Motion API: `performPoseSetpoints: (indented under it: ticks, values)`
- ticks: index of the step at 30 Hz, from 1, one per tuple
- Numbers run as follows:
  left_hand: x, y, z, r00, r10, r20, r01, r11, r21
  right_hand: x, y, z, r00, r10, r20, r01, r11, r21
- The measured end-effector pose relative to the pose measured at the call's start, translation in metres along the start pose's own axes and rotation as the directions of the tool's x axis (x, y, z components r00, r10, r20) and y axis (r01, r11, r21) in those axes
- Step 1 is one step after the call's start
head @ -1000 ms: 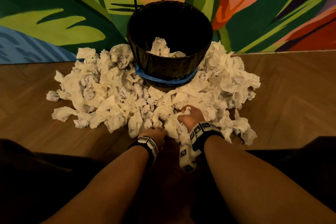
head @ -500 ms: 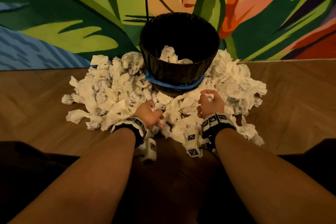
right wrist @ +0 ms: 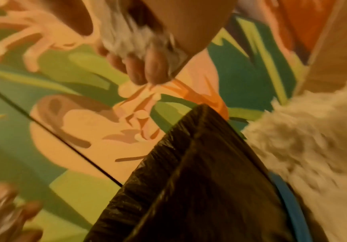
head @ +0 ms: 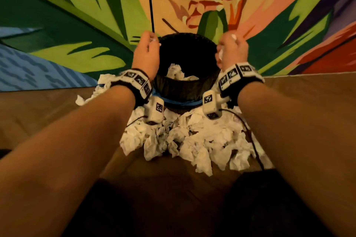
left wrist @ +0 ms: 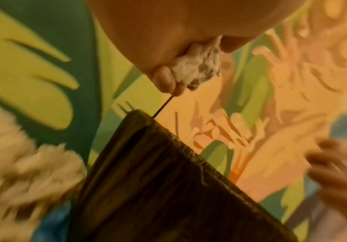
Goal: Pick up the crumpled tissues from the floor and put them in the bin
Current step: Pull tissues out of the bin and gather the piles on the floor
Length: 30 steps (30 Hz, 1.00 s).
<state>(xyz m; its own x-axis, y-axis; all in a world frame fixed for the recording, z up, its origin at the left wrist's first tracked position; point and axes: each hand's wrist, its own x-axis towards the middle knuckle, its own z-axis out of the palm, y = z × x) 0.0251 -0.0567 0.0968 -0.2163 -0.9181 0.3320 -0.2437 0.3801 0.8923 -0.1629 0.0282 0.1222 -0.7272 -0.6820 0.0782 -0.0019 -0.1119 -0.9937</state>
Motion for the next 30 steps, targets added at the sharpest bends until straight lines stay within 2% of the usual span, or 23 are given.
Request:
performPoseSetpoints:
  ticks: [2,4,5,6,7,9,11,12,15,17,20,22,24,27,30]
  values:
    - [0.013,0.014,-0.001,0.975,0.087,0.206,-0.121,0.980,0.160,0.016,-0.011,0.008,0.984,0.003,0.180,0.040,0.971,-0.237]
    - [0.021,0.019,-0.002,0.908,0.154,0.391,-0.291,0.901,0.322,0.021,-0.013,0.015,0.939,0.018,0.344,0.175,0.835,-0.522]
    - [0.022,0.018,-0.002,0.874,0.168,0.455,-0.350,0.869,0.350,0.021,-0.009,0.018,0.924,0.010,0.383,0.235,0.775,-0.587]
    - [0.023,0.016,-0.002,0.857,0.175,0.484,-0.374,0.858,0.351,0.020,-0.004,0.020,0.917,-0.006,0.398,0.266,0.754,-0.601]
    - [0.021,0.013,-0.001,0.860,0.167,0.482,-0.361,0.867,0.343,0.018,0.003,0.020,0.918,-0.028,0.397,0.278,0.760,-0.588]
    - [0.016,0.005,0.002,0.902,0.094,0.422,-0.250,0.910,0.331,0.016,0.016,0.021,0.928,-0.069,0.367,0.277,0.787,-0.551]
    - [0.012,-0.005,0.006,0.932,0.004,0.363,-0.137,0.930,0.342,0.018,0.024,0.023,0.935,-0.083,0.344,0.280,0.769,-0.575]
    - [0.011,-0.009,0.009,0.935,-0.014,0.354,-0.120,0.927,0.356,0.020,0.025,0.023,0.939,-0.089,0.333,0.285,0.746,-0.602]
    - [0.013,-0.017,0.017,0.923,-0.010,0.385,-0.181,0.871,0.457,0.026,0.029,0.025,0.939,-0.089,0.331,0.290,0.720,-0.631]
    - [0.017,-0.020,0.020,0.918,-0.043,0.394,-0.188,0.828,0.528,0.026,0.032,0.025,0.925,-0.067,0.374,0.307,0.712,-0.631]
    - [0.023,-0.021,0.023,0.939,-0.030,0.343,-0.150,0.861,0.487,0.025,0.041,0.023,0.900,-0.096,0.425,0.363,0.705,-0.610]
    - [0.025,-0.021,0.021,0.959,0.035,0.280,-0.162,0.880,0.445,0.028,0.045,0.019,0.908,-0.142,0.394,0.373,0.701,-0.607]
    - [0.026,-0.023,0.016,0.977,0.080,0.197,-0.160,0.885,0.436,0.034,0.045,0.010,0.937,-0.181,0.299,0.331,0.736,-0.591]
    - [0.026,-0.028,0.005,0.995,0.100,0.028,-0.101,0.869,0.484,0.045,0.046,-0.010,0.974,-0.220,0.056,0.217,0.833,-0.509]
    - [0.022,-0.044,-0.009,0.992,0.081,-0.095,-0.026,0.881,0.473,0.050,0.055,-0.035,0.962,-0.162,-0.222,0.057,0.908,-0.416]
